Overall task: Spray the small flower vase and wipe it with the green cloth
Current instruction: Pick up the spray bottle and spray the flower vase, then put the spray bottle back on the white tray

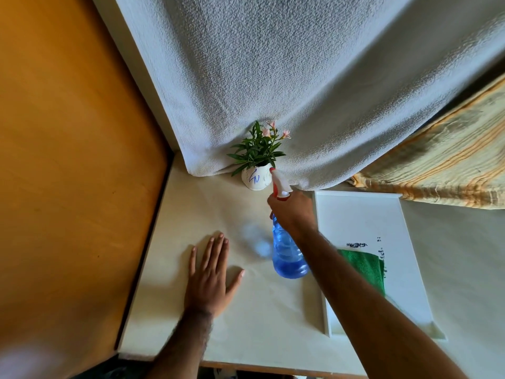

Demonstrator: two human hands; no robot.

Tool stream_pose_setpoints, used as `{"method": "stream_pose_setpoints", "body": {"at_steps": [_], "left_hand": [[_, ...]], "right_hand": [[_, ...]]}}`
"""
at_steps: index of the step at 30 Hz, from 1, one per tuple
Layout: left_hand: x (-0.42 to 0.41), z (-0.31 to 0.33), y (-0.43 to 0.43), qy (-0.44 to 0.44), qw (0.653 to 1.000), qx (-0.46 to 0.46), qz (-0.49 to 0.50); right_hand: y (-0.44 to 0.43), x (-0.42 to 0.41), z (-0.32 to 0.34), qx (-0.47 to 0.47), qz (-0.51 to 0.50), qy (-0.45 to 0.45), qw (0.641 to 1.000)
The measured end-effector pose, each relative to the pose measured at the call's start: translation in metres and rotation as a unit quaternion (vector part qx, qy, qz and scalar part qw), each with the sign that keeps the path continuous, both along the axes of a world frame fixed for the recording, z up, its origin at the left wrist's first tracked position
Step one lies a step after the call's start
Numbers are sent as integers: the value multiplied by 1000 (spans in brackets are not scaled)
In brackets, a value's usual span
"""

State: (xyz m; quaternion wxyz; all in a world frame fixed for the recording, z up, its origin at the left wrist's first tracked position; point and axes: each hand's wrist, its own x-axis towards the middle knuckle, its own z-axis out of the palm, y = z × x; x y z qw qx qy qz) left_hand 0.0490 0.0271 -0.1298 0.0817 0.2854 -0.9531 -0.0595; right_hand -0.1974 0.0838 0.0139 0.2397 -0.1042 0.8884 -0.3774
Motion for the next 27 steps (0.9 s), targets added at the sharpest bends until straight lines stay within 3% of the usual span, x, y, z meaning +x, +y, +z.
{"method": "stream_pose_setpoints", "body": {"at_steps": [6, 9, 15, 18, 27], "left_hand": [[2, -1, -1, -2, 1000, 3, -3], [1, 0, 0, 2, 1000, 0, -6], [1, -1, 1, 4, 1000, -4, -7], [0, -3, 2, 8, 1000, -7, -5], [2, -7, -1, -10, 1000, -2, -6]], "right_hand": [[45, -19, 35, -207, -142, 68, 966], [71, -44, 47, -257, -174, 145, 940], [102, -84, 28, -290, -175, 222, 914], [109, -98, 12, -265, -157, 239, 921], [123, -116, -25, -275, -150, 206, 927]]}}
